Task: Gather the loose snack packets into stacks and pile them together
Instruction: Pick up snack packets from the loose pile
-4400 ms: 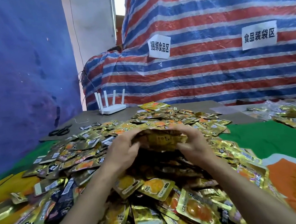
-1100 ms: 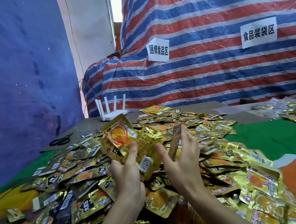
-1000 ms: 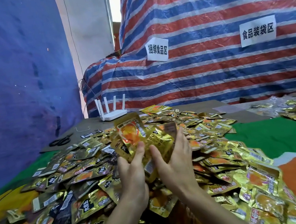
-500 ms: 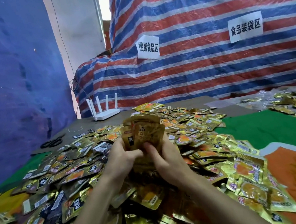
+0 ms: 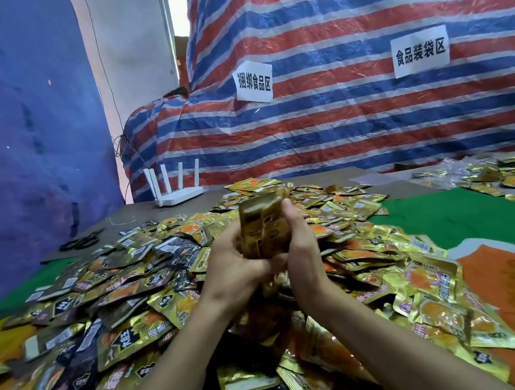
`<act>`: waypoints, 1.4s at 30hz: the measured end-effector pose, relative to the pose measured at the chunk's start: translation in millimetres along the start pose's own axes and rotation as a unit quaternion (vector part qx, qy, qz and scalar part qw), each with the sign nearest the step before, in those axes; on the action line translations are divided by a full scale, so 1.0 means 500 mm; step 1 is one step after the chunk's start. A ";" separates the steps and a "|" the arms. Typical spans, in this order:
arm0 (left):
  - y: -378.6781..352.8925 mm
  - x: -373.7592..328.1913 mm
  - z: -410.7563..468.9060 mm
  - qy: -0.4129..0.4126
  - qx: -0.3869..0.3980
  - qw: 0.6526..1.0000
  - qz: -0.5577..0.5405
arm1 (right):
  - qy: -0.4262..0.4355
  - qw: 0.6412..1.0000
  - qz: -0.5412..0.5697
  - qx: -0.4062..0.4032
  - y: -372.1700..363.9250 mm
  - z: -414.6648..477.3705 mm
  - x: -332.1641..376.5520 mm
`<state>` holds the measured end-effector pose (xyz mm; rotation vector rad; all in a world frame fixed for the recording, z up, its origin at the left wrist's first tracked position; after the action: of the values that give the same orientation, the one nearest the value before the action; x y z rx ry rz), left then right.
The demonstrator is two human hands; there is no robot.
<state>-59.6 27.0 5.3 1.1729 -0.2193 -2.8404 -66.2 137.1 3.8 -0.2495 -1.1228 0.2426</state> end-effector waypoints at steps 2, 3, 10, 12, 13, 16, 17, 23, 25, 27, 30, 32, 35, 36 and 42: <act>0.006 -0.008 -0.003 -0.005 0.005 1.000 0.001 | -0.030 0.999 0.001 0.012 -0.009 -0.006 -0.001; 0.004 -0.013 -0.005 -0.014 0.010 1.000 0.011 | -0.052 0.998 0.018 0.016 -0.013 -0.007 -0.002; -0.041 -0.027 -0.009 -0.035 0.024 0.999 -0.003 | -0.162 0.982 0.090 0.043 -0.015 -0.007 0.024; -0.049 -0.045 -0.004 -0.062 0.024 0.997 0.037 | -0.135 0.987 0.071 0.051 -0.009 -0.013 0.039; -0.050 -0.055 0.000 -0.084 0.019 0.994 0.064 | -0.111 0.991 0.045 0.054 -0.003 -0.015 0.051; -0.058 -0.093 0.014 -0.163 0.001 0.980 0.116 | -0.053 0.996 -0.034 0.065 0.028 -0.023 0.101; -0.068 -0.106 0.013 -0.187 0.010 0.976 0.114 | -0.044 0.995 -0.060 0.068 0.044 -0.028 0.116; -0.134 -0.097 -0.037 -0.218 0.083 0.967 0.108 | -0.006 0.916 -0.401 -0.017 0.236 -0.059 0.186; -0.141 -0.081 -0.054 -0.207 0.076 0.969 0.107 | -0.075 0.821 -0.566 -0.011 0.332 -0.063 0.210; -0.140 -0.073 -0.064 -0.201 0.056 0.973 0.096 | -0.180 0.683 -0.707 0.024 0.421 -0.078 0.228; -0.132 -0.063 -0.066 -0.193 0.027 0.977 0.081 | -0.254 0.585 -0.769 0.049 0.500 -0.117 0.248; -0.125 -0.064 -0.065 -0.181 0.000 0.981 0.068 | -0.256 0.583 -0.770 0.044 0.520 -0.134 0.251; -0.119 -0.064 -0.065 -0.163 -0.036 0.985 0.049 | -0.250 0.589 -0.767 0.043 0.524 -0.143 0.242; -0.116 -0.062 -0.066 -0.157 -0.040 0.986 0.041 | -0.243 0.592 -0.767 0.044 0.523 -0.142 0.241; -0.094 -0.052 -0.071 -0.134 -0.037 0.990 0.000 | -0.185 0.632 -0.751 0.048 0.506 -0.129 0.231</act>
<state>-16.0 72.7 -8.7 0.7752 -0.1254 -2.9711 23.2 408.2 -4.3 0.9222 -1.3712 -1.2119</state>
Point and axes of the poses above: each hand's wrist, its own z-axis towards the middle knuckle, its own y-axis out of the back of the hand, x = y × z, the point moved 3 cm from there along z, towards the middle knuckle, and after that the axes turned 4 degrees about -y, right-handed, at the moved point
